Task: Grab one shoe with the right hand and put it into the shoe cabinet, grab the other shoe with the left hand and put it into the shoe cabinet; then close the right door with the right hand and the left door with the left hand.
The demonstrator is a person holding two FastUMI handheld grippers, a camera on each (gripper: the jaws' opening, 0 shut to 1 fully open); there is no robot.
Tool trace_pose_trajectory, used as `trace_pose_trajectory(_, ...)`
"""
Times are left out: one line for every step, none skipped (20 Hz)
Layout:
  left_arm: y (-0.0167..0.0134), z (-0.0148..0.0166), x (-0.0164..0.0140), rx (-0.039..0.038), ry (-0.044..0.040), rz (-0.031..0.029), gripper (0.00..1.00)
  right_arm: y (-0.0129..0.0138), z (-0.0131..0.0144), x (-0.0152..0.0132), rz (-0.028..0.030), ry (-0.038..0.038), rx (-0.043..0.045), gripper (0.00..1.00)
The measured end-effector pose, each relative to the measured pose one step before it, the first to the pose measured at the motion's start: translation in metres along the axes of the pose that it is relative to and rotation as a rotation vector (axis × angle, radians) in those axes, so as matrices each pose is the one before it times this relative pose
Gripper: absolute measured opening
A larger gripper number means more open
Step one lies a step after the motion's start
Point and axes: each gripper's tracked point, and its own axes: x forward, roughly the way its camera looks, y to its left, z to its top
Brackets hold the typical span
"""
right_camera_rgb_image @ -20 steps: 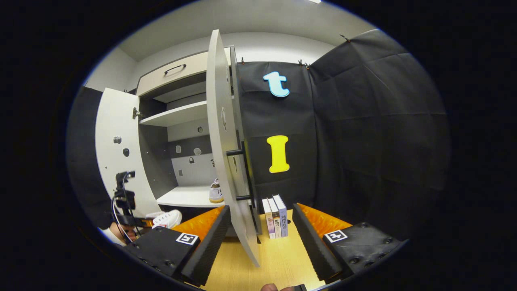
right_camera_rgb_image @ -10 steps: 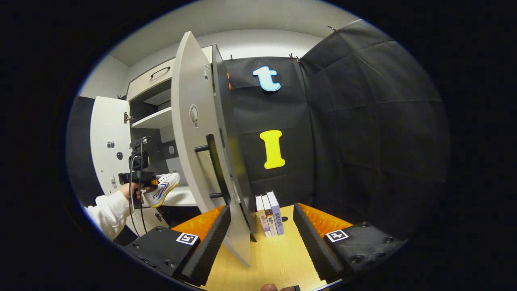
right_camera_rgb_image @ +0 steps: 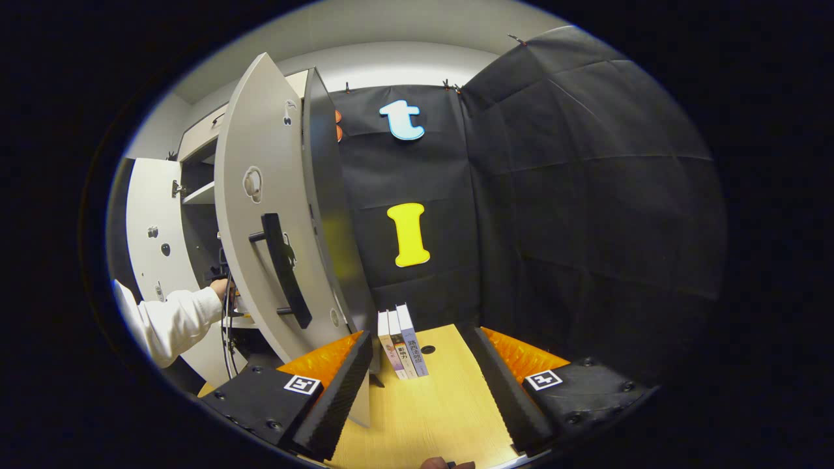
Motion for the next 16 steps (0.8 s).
trace_pose_trajectory(0.00003,-0.00345,0.00644,0.01521,0.01176,0.01693,0.05,-0.00474,-0.00247,-0.00026,-0.00998,0.00653,-0.00028,0.98)
trace_pose_trajectory(-0.00151,-0.00448,0.00587,0.00997,0.01367,0.01040,0.05,-0.00392,-0.00120,-0.00130,-0.00756,0.00605,0.00213,0.98)
trace_pose_trajectory(-0.00330,-0.00380,0.00348,0.00139,0.01397,-0.00075,0.05,-0.00204,-0.00036,-0.00090,-0.00372,0.00423,0.00274,0.98)
trace_pose_trajectory(-0.00096,-0.00451,0.00253,0.00214,0.01579,-0.00239,0.05,-0.00108,0.00032,-0.00009,-0.00344,0.00085,0.00088,0.98)
trace_pose_trajectory(0.00019,-0.00174,0.00176,0.00663,0.01104,0.00551,0.05,-0.00144,0.00120,-0.00043,-0.00205,-0.00281,-0.00038,0.98)
trace_pose_trajectory(-0.00121,0.00105,-0.00058,0.00683,-0.00521,-0.00220,0.06,-0.00032,0.00093,-0.00079,-0.00100,-0.00425,-0.00033,0.98)
trace_pose_trajectory(-0.00140,-0.00012,0.00032,0.00926,0.00277,-0.00950,0.07,0.00049,0.00044,-0.00182,-0.00135,-0.00402,0.00053,0.98)
trace_pose_trajectory(-0.00152,-0.00127,-0.00343,0.00900,0.00305,-0.01321,0.11,0.00125,-0.00001,-0.00152,0.00197,-0.00047,0.00159,0.98)
trace_pose_trajectory(0.00099,-0.00183,-0.00211,0.01115,0.00660,0.00201,0.13,0.00163,-0.00051,-0.00201,0.00070,-0.00141,0.00115,0.98)
trace_pose_trajectory(0.00056,-0.00285,-0.00378,0.01094,0.00633,-0.00508,0.17,0.00123,-0.00074,-0.00188,0.00160,-0.00097,0.00089,0.98)
trace_pose_trajectory(0.00104,-0.00295,-0.00100,0.01174,0.00313,-0.00448,0.21,0.00113,0.00022,-0.00218,0.00110,-0.00218,0.00143,0.98)
trace_pose_trajectory(0.00162,-0.00028,-0.00769,0.01761,-0.00577,-0.00228,0.31,0.00164,0.00029,-0.00216,0.00226,-0.00300,0.00199,0.98)
trace_pose_trajectory(0.00286,0.00036,-0.00602,0.01683,-0.01650,0.00227,0.37,0.00314,-0.00025,-0.00124,0.00556,-0.00130,0.00217,0.98)
trace_pose_trajectory(0.00163,0.00402,-0.00871,0.01296,-0.03202,0.00316,0.52,0.00379,0.00003,-0.00162,0.00533,-0.00199,0.00040,0.98)
trace_pose_trajectory(0.00189,0.00538,-0.00873,0.01556,-0.03693,-0.00447,0.58,0.00370,-0.00055,-0.00232,0.00684,-0.00285,-0.00401,0.98)
trace_pose_trajectory(-0.00091,0.00475,-0.00903,0.01643,-0.03488,-0.00779,0.68,0.00332,-0.00102,-0.00163,0.00414,-0.00127,-0.00873,0.98)
